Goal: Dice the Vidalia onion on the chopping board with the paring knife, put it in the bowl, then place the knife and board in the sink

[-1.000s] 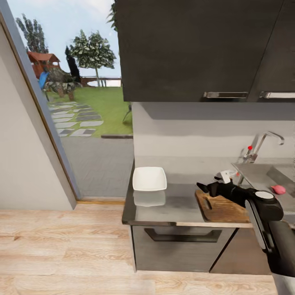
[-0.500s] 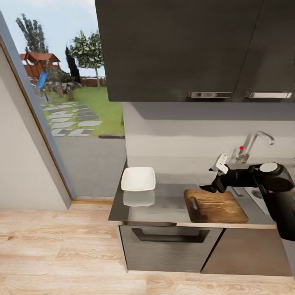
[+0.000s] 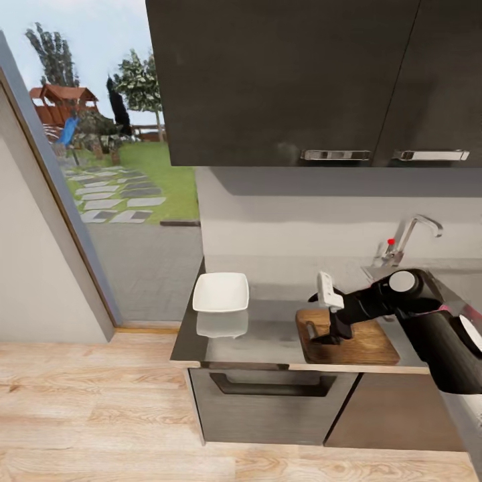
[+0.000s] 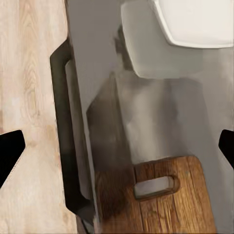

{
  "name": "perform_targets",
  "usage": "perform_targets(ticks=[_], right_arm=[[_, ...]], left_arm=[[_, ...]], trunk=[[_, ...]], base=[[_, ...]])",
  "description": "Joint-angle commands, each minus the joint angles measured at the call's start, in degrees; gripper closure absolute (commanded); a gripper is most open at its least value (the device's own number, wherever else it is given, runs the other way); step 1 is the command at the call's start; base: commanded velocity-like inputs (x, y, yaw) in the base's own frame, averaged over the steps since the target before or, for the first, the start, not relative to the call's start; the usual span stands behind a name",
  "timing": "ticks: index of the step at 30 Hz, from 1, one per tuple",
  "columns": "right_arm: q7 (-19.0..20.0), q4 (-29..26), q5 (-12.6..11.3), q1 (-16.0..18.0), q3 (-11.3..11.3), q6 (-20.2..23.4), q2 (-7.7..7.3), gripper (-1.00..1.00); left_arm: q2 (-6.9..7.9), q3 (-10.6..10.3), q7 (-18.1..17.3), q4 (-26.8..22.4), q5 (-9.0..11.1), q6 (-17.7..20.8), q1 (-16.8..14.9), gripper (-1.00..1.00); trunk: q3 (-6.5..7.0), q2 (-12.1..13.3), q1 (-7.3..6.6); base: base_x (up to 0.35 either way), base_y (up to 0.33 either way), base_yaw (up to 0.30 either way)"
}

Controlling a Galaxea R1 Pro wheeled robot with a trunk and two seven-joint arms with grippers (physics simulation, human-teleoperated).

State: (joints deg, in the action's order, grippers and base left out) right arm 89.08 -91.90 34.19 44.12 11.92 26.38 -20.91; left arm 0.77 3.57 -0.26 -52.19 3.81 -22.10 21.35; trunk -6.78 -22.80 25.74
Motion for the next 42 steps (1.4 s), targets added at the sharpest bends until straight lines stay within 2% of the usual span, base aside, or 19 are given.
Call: perform_targets(ticks=[1, 4, 6, 11, 16, 18, 22, 26, 33, 35, 38, 39, 41, 42], right_arm=[[0.2, -0.1, -0.4, 0.1, 0.9, 0.2, 0.11, -1.0], [0.2, -0.1, -2.8, 0.1, 3.3, -0.9, 1.76, -1.0], [0.3, -0.1, -3.2, 0.1, 3.7, -1.7, 2.63, -1.0], [0.5, -0.1, -3.5, 0.2, 4.1, -4.0, 3.39, -1.0], [0.9, -0.1, -3.9, 1.7, 4.1, -4.7, 3.52, -1.0], [0.9, -0.1, -4.9, 2.6, 4.1, -4.7, 3.48, -1.0], [0.9, -0.3, -9.0, 3.6, 4.1, -4.7, 3.1, -1.0], [0.9, -0.4, -11.2, 5.0, 4.1, -4.7, 2.38, -1.0], [0.9, 0.1, -12.2, 13.1, 4.4, -4.7, 1.93, -1.0], [0.9, 1.1, -12.0, 15.4, 5.3, -4.8, 1.89, -1.0], [0.9, 3.8, -10.8, 17.3, 9.5, -5.3, 1.87, -1.0], [0.9, 5.7, -9.7, 17.8, 12.8, -6.4, 1.93, -1.0], [0.9, 8.1, -8.5, 18.2, 16.0, -8.2, 2.09, -1.0], [0.9, 10.3, -7.4, 18.4, 18.4, -10.5, 2.28, -1.0]], left_arm=[[0.02, -0.1, 0.0, -0.1, 0.4, -0.1, 0.0, -1.0], [0.02, -0.1, 0.0, -0.1, 0.4, -0.1, 0.0, -1.0], [0.02, -0.1, 0.0, -0.2, 0.4, -0.1, 0.0, -1.0], [0.02, -0.1, 0.0, -0.2, 0.3, -0.1, 0.0, -1.0], [0.04, -0.1, 0.0, -0.2, 0.3, -0.1, 0.0, -1.0], [0.03, -0.1, 0.0, 0.0, 0.3, -0.1, 0.0, -1.0], [0.08, 0.0, 0.1, 0.3, 0.3, -0.1, 0.0, -1.0], [0.16, 0.0, 0.1, 0.4, 0.4, 0.0, 0.0, -1.0], [0.19, 0.0, 0.1, 0.8, 0.4, 0.0, 0.0, -1.0], [0.19, 0.0, 0.1, 0.8, 0.4, 0.0, 0.0, -1.0], [0.2, 0.0, 0.1, 0.9, 0.4, 0.1, 0.0, -1.0], [0.2, 0.0, 0.1, 0.8, 0.4, 0.1, 0.0, -1.0], [0.2, 0.0, 0.2, 0.8, 0.4, 0.1, 0.0, -1.0], [0.2, 0.0, 0.2, 0.6, 0.4, 0.1, 0.0, -1.0]], trunk=[[-0.11, -0.1, 0.04], [-0.11, -0.1, 0.04], [-0.11, -0.1, 0.04], [-0.11, -0.1, 0.04], [-0.11, -0.1, 0.04], [-0.11, -0.1, 0.04], [-0.11, -0.1, 0.04], [-0.11, -0.1, 0.04], [-0.11, -0.1, 0.04], [-0.11, -0.1, 0.04], [-0.11, -0.1, 0.04], [-0.11, -0.1, 0.04], [-0.11, -0.1, 0.04], [-0.11, -0.1, 0.04]], base=[[0.0, -0.003, 0.0], [0.0, -0.001, 0.0], [0.0, 0.0, 0.0], [0.0, 0.0, 0.0], [0.0, 0.0, 0.0], [0.0, 0.0, 0.0], [0.0, 0.0, 0.0], [0.0, 0.0, 0.0], [0.0, 0.0, 0.0], [0.0, 0.0, 0.0], [0.0, 0.0, 0.0], [0.0, 0.0, 0.0], [0.0, 0.0, 0.0], [0.0, 0.0, 0.0]])
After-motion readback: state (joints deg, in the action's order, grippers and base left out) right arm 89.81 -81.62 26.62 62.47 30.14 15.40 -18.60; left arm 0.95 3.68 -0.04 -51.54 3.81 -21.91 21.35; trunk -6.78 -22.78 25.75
